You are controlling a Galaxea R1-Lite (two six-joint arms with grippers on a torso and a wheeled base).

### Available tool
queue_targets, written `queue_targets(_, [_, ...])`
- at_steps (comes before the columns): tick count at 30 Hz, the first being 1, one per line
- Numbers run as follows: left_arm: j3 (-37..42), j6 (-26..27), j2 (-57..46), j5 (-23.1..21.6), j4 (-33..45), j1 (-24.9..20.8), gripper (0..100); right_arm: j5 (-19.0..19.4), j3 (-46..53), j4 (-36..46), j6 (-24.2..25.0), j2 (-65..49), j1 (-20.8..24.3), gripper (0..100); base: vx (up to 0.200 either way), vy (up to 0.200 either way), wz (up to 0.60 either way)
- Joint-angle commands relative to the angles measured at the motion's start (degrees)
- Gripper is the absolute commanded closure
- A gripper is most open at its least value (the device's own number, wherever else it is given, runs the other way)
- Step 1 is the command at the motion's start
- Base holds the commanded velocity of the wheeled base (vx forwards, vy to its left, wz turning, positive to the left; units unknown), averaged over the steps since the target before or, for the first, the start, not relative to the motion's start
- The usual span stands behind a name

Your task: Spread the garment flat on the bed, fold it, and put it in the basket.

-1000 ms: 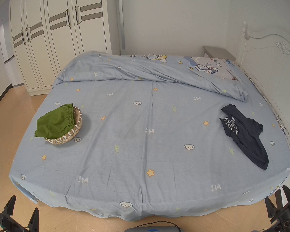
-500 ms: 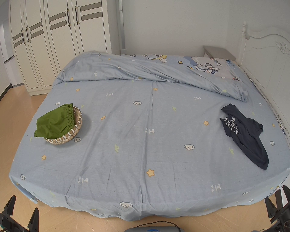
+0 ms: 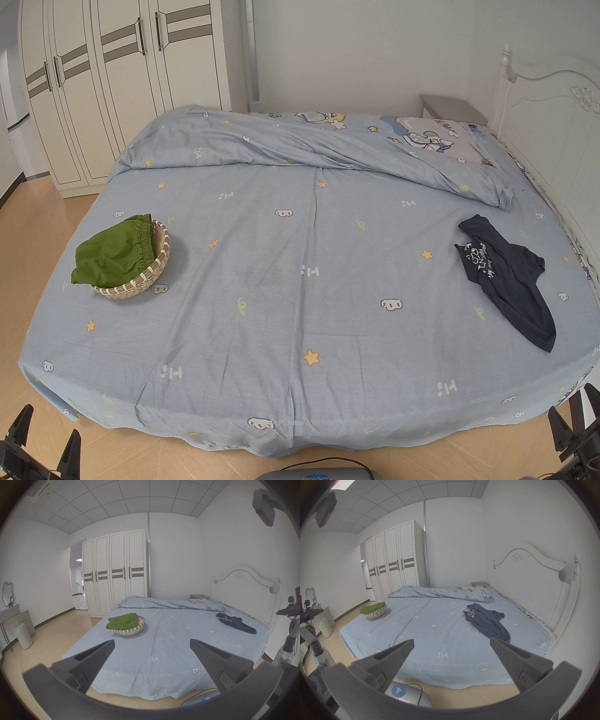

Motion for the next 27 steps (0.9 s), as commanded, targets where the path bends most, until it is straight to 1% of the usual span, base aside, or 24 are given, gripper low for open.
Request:
queue_targets(1, [0.92,0.02,-0.4,0.01,-0.01,0.02,0,0.04,0.48,-0.01,-0.03,-0.33,0.0,0,0.0,0.0,0.0])
queue_targets(27, [0.92,0.02,-0.4,0.01,-0.01,0.02,0,0.04,0.48,-0.01,-0.03,-0.33,0.0,0,0.0,0.0,0.0])
